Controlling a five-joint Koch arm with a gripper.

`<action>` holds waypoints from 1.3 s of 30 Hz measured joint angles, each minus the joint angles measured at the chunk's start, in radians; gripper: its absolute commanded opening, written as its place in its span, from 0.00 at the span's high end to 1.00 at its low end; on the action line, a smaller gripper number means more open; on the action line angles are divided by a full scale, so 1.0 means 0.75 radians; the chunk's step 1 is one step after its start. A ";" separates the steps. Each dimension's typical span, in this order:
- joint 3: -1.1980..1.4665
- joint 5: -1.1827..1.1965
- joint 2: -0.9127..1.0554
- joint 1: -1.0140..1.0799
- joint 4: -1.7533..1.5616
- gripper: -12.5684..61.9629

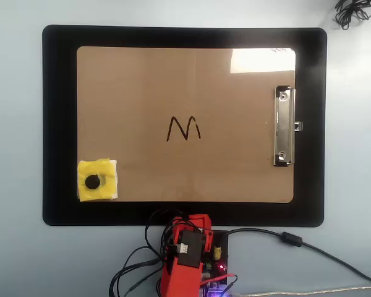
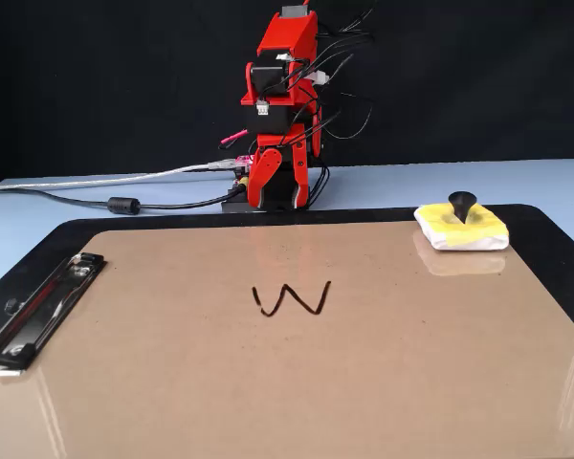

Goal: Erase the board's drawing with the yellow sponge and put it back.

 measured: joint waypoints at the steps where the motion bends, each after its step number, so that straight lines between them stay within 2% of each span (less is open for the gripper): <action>1: 0.000 0.000 0.000 0.000 0.000 0.37; 12: -0.010 0.000 0.000 0.000 0.004 0.38; 15: -0.151 0.002 0.000 -0.018 0.115 0.38; 20: -0.438 0.004 0.000 -0.364 0.102 0.39; 23: -0.489 -0.025 0.000 -0.714 -0.133 0.39; 31: -0.333 -0.495 -0.010 -1.424 -1.078 0.39; 33: -0.239 -0.562 -0.061 -1.552 -1.323 0.39; 39: -0.110 -0.587 -0.358 -1.624 -1.829 0.39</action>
